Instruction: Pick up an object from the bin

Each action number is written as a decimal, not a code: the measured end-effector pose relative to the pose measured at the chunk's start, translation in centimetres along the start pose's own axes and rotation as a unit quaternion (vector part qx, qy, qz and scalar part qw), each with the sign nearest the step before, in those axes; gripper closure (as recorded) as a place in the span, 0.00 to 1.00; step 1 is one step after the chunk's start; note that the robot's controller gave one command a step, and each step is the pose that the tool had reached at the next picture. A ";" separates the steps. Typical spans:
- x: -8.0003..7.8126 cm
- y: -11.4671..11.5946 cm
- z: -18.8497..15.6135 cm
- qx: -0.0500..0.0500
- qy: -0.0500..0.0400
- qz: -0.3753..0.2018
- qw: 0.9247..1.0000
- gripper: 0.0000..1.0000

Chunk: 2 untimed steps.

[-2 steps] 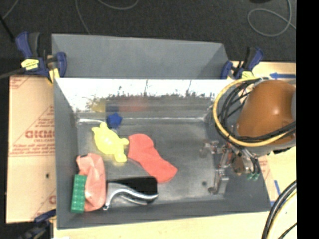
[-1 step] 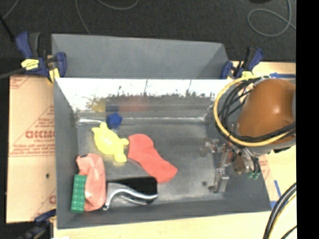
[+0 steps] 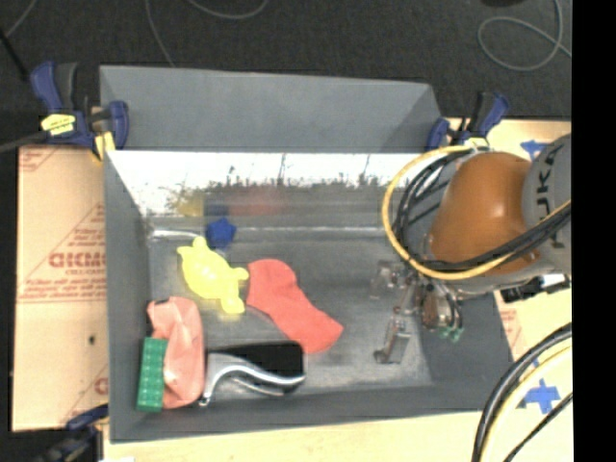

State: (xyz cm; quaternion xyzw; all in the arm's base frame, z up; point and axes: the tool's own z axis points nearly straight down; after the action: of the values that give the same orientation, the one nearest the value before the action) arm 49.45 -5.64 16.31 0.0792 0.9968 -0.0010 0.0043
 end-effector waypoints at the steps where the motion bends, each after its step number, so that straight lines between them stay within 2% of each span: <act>1: -0.1 3.7 4.4 0.000 0.004 0.054 0.999 0.00; 2: -0.5 4.6 6.1 0.000 0.003 -0.060 0.998 0.00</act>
Offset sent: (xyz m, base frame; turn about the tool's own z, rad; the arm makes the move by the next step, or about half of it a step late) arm 0.0238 0.0584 -0.0931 0.1574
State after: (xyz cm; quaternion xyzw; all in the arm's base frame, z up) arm 50.73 -1.24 10.18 0.0197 0.9998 -0.0012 0.0011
